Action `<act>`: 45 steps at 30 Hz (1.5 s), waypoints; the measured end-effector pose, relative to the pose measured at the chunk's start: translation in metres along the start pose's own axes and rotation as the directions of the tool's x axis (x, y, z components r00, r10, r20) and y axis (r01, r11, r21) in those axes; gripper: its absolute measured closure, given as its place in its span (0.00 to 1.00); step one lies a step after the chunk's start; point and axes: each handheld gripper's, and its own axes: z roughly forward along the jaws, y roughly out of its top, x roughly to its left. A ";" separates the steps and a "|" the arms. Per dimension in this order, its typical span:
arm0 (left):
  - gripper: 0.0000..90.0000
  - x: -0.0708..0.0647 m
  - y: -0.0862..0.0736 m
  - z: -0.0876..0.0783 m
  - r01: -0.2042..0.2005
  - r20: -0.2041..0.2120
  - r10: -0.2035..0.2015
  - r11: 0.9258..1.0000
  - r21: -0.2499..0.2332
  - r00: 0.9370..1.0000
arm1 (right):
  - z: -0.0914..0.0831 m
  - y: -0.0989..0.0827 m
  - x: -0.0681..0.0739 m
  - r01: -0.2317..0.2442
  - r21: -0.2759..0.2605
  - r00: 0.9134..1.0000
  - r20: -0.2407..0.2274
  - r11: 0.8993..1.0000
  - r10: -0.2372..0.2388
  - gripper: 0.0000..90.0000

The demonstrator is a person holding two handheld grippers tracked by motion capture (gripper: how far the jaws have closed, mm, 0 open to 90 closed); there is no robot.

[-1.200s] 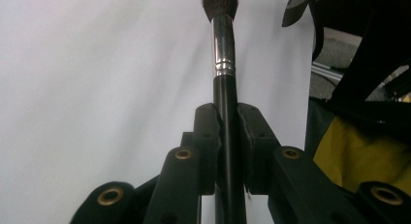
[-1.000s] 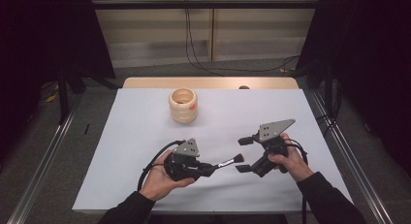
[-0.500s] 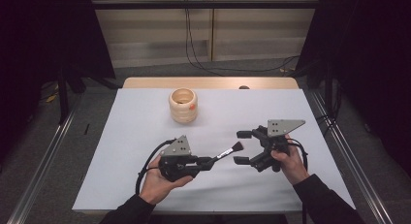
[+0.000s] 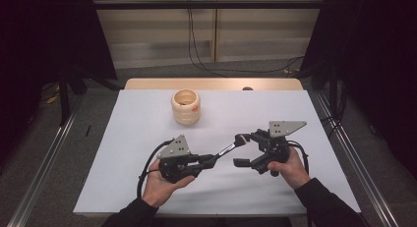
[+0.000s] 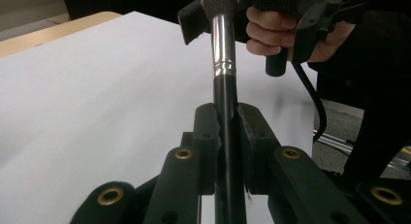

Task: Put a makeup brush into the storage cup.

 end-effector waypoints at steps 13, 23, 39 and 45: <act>0.88 0.000 -0.001 0.003 -0.016 0.028 0.016 1.000 0.016 0.999 | -0.001 -0.002 -0.004 -0.048 0.024 0.998 -0.039 0.999 0.049 0.57; 0.88 0.000 -0.003 0.008 -0.041 0.044 0.040 0.999 0.027 0.998 | -0.004 -0.001 -0.009 -0.065 0.048 0.994 -0.087 0.997 0.069 0.77; 0.86 0.004 -0.009 0.015 -0.081 0.068 0.079 0.996 0.035 0.995 | -0.007 0.000 -0.010 -0.085 0.051 0.983 -0.162 0.995 0.092 0.86; 0.80 0.006 -0.010 0.015 -0.068 0.063 0.067 0.997 0.019 0.996 | -0.007 0.002 -0.009 -0.080 0.061 0.982 -0.169 0.995 0.090 0.86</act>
